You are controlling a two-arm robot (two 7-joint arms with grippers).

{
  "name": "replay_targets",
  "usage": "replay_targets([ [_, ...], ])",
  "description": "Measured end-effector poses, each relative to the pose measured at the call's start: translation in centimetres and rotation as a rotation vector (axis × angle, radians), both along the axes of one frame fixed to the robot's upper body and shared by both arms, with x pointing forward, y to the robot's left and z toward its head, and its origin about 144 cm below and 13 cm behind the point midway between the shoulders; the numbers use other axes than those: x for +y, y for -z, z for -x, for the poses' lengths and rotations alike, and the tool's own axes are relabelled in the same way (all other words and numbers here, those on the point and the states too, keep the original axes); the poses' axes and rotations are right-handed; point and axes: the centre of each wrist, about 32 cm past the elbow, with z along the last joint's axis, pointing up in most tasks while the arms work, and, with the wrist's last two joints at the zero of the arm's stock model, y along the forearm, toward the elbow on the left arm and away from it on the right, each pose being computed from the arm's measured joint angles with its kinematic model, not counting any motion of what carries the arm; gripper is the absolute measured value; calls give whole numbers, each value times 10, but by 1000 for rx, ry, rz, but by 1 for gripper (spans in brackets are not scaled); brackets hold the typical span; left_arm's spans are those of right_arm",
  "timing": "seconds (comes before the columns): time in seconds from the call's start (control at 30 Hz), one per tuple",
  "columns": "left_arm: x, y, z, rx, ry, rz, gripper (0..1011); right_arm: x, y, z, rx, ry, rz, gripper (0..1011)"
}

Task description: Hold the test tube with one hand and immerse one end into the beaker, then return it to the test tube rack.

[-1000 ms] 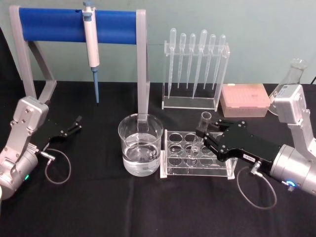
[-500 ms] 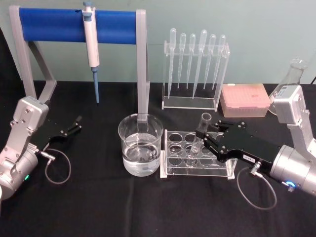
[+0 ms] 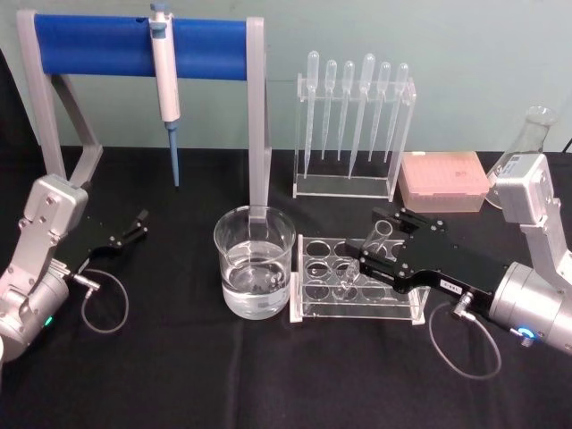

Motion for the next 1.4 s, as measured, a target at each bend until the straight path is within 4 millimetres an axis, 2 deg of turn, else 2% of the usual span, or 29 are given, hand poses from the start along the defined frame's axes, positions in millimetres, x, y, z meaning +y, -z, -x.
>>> replay_targets([
  [0.07, 0, 0, 0, 0, 0, 0, 1000, 0, -4, 1, -16, -1, -16, 735],
  [0.1, 0, 0, 0, 0, 0, 0, 1000, 0, -4, 1, -16, -1, -16, 735],
  [0.3, 0, 0, 0, 0, 0, 0, 1000, -2, -19, 8, -72, 24, -95, 933],
  [0.4, 0, 0, 0, 0, 0, 0, 1000, -2, -26, 11, -96, 54, -139, 998],
  [0.57, 0, 0, 0, 0, 0, 0, 1000, 1, -30, 15, -125, 142, -196, 1003],
  [0.7, 0, 0, 0, 0, 0, 0, 1000, 9, -23, 14, -166, 284, -234, 1003],
  [0.8, 0, 0, 0, 0, 0, 0, 1000, 20, -9, 10, -216, 434, -258, 1003],
  [1.0, 0, 0, 0, 0, 0, 0, 1000, 36, 14, 3, -272, 600, -276, 1002],
  [1.4, 0, 0, 0, 0, 0, 0, 1000, 48, 46, -5, -263, 744, -210, 1003],
])
